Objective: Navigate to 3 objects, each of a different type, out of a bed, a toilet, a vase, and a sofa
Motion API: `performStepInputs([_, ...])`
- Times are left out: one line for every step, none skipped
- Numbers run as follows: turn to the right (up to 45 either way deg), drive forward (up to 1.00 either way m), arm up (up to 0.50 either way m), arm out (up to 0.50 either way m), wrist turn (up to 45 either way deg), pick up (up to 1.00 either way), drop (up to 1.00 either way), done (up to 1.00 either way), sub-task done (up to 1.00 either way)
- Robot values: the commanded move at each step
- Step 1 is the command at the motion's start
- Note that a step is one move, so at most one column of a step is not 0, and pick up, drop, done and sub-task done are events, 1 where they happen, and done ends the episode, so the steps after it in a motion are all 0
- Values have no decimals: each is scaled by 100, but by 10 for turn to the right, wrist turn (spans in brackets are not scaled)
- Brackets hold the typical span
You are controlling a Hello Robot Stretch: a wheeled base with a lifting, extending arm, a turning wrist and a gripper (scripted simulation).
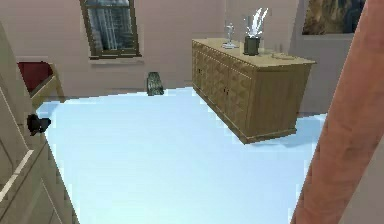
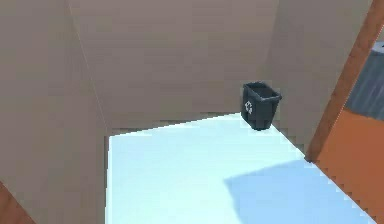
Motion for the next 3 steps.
performStepInputs([-150, 0, 0, 0, 0, 0, 0, 0, 0])
performStepInputs([0, 70, 0, 0, 0, 0, 0, 0, 0])
performStepInputs([-120, 0, 0, 0, 0, 0, 0, 0, 0])
